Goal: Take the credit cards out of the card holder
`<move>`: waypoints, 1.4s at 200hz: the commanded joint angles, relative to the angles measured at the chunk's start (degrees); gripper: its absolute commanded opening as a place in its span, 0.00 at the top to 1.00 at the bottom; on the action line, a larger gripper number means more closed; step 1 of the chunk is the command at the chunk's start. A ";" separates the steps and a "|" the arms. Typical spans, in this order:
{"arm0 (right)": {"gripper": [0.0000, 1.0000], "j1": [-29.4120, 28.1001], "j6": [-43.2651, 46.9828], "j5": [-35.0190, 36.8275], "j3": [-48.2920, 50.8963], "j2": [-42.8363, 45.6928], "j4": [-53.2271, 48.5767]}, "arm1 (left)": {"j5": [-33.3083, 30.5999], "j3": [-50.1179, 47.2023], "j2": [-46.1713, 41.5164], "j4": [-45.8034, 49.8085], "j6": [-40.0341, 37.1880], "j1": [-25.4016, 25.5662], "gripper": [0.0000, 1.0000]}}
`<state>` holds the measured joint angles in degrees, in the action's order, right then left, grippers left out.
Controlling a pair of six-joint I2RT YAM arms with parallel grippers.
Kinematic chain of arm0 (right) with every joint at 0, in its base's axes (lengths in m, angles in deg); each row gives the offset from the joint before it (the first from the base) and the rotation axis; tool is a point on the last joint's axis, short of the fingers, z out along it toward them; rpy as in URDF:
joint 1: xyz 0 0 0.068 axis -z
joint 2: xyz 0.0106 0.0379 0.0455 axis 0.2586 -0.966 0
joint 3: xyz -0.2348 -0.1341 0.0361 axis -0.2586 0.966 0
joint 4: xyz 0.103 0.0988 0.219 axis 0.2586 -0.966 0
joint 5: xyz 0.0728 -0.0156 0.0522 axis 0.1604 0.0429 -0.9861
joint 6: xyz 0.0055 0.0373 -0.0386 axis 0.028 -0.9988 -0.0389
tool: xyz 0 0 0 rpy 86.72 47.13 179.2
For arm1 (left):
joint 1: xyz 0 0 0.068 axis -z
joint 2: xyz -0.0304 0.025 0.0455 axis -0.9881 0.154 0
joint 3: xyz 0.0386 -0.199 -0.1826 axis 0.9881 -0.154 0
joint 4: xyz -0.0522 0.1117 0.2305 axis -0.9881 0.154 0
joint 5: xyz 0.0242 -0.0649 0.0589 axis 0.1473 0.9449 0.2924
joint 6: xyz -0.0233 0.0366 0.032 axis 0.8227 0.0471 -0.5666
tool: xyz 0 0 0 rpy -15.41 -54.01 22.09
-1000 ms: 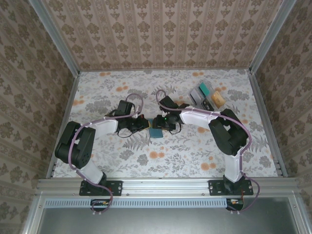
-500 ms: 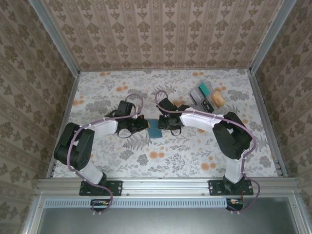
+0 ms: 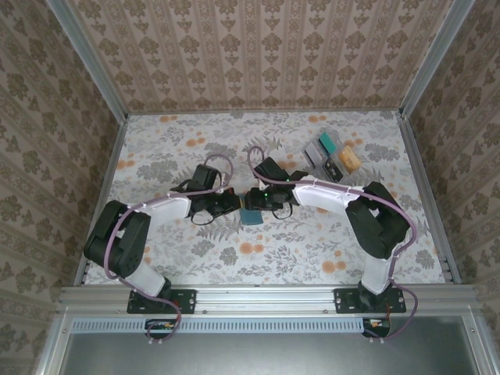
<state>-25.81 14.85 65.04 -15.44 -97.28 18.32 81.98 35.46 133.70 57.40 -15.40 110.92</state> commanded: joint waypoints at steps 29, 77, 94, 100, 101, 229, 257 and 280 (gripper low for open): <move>0.59 -0.69 -1.39 2.26 -2.61 -1.64 -4.87 | -0.77 0.19 -1.95 -0.88 0.31 1.25 1.00; 0.62 -1.73 -1.70 5.38 -6.39 -3.88 -9.74 | 0.84 0.18 -3.00 -0.72 -1.22 1.25 1.00; 0.61 -2.23 -2.33 6.33 -6.87 -4.21 -10.95 | 1.38 0.30 -2.74 -1.12 -0.93 1.24 1.00; 0.61 -2.48 -2.88 6.57 -7.06 -4.32 -11.30 | 1.59 0.35 -2.74 -1.07 -0.80 1.25 1.00; 0.61 -2.46 -2.97 6.61 -7.07 -4.30 -11.32 | 1.62 0.37 -2.74 -1.09 -0.80 1.25 1.00; 0.79 -3.77 -8.98 16.98 -9.89 -5.84 -18.64 | 3.48 2.38 -4.25 3.98 -2.04 0.61 1.00; 0.94 -3.75 -10.15 17.87 -8.78 -5.17 -19.64 | 3.74 2.65 -3.87 4.40 -2.11 -0.04 1.00; 1.00 -3.73 -10.88 21.27 -7.70 -3.78 -21.84 | 3.85 2.30 -3.61 5.03 -1.94 -1.14 1.00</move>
<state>-30.27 5.60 78.09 -24.67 -101.69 3.52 84.10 36.57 131.78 59.91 -15.97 111.40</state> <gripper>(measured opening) 0.064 0.045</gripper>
